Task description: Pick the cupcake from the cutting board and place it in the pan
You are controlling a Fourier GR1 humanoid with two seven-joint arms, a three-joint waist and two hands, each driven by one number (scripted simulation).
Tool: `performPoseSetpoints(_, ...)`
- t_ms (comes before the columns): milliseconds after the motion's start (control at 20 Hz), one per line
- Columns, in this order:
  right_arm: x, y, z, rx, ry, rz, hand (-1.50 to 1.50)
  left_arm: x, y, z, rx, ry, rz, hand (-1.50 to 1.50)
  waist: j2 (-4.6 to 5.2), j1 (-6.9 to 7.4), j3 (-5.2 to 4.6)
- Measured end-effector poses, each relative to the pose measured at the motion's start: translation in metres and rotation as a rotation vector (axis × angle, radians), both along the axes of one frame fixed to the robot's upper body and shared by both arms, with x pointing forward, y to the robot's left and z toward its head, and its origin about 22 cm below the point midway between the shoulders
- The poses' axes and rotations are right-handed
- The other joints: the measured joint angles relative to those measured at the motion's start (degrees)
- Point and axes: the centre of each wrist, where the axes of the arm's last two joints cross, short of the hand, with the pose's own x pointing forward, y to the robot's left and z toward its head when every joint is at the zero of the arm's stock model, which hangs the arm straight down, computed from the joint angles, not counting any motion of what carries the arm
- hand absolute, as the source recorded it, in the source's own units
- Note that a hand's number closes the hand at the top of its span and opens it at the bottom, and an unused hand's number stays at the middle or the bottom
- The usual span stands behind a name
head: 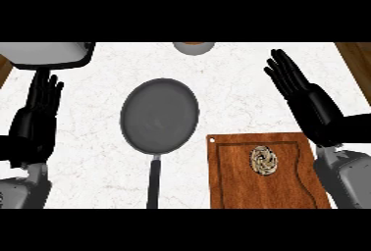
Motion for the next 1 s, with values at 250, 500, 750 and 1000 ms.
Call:
performPoseSetpoints(250,0.010,0.002,0.004,0.092,-0.021,0.297,1.50,0.001,-0.005,-0.006,-0.012,0.073,-0.046,0.00,-0.99,2.54,-0.76)
performPoseSetpoints(500,0.018,-0.033,0.007,-0.039,-0.143,0.485,1.50,0.000,-0.010,-0.015,-0.061,0.174,-0.094,0.00,-1.17,2.78,-0.94)
performPoseSetpoints(750,0.019,-0.104,0.007,-0.191,-0.233,0.487,-1.50,0.003,-0.011,-0.016,-0.087,0.213,-0.106,0.00,-1.30,2.44,-0.94)
performPoseSetpoints(1000,0.023,-0.137,0.023,-0.401,-0.331,0.429,-1.50,0.003,-0.015,-0.019,-0.091,0.229,-0.128,0.00,-1.34,3.48,-0.96)
